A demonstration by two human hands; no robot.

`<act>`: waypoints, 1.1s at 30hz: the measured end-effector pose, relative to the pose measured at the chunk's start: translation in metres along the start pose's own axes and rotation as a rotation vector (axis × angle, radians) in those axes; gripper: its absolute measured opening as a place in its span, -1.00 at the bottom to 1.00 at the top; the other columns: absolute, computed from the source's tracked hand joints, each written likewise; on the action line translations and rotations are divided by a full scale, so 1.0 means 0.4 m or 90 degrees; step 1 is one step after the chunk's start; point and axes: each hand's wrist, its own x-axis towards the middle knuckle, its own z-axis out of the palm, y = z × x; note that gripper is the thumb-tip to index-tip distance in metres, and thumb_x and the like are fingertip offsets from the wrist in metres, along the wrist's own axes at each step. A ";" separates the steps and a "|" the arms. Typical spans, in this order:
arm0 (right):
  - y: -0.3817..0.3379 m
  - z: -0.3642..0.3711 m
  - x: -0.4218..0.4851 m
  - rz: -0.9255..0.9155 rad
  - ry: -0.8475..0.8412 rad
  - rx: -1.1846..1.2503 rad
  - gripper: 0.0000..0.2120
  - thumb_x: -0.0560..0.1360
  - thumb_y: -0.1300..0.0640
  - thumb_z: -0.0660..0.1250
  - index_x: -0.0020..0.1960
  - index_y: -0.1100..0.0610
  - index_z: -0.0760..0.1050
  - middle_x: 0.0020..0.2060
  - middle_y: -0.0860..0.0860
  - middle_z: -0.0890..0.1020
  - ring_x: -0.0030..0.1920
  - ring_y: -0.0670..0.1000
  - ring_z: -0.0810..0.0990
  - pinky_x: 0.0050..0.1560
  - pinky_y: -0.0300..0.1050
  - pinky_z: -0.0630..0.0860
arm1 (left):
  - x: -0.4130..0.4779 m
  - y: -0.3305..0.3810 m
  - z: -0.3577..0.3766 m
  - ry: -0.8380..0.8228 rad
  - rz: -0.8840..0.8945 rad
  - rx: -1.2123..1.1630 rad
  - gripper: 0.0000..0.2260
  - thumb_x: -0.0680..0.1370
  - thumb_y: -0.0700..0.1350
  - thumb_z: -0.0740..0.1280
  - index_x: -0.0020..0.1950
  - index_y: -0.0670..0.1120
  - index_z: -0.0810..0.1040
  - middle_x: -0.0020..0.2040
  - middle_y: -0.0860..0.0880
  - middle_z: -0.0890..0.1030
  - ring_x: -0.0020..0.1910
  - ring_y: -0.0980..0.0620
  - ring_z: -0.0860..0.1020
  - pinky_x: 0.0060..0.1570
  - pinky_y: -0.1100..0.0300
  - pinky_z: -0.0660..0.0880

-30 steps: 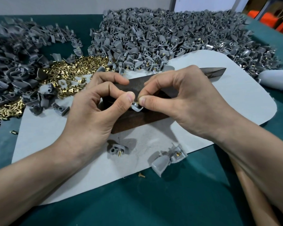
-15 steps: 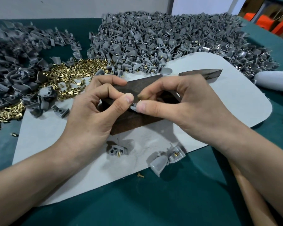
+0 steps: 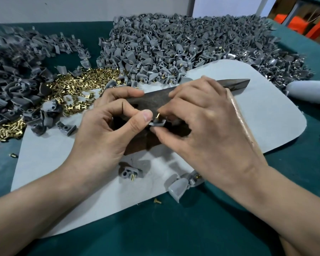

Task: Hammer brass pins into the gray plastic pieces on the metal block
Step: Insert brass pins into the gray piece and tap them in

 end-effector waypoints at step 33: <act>0.010 -0.003 0.016 0.064 -0.078 0.079 -0.77 0.38 0.13 0.45 0.04 0.12 0.64 -0.12 -0.03 0.61 -0.07 -0.09 0.43 0.06 -0.55 0.09 | -0.001 -0.002 0.002 0.016 -0.003 0.035 -0.86 0.38 0.03 0.40 -0.20 -0.02 0.61 0.17 0.10 0.56 0.18 0.26 0.49 0.08 0.35 0.48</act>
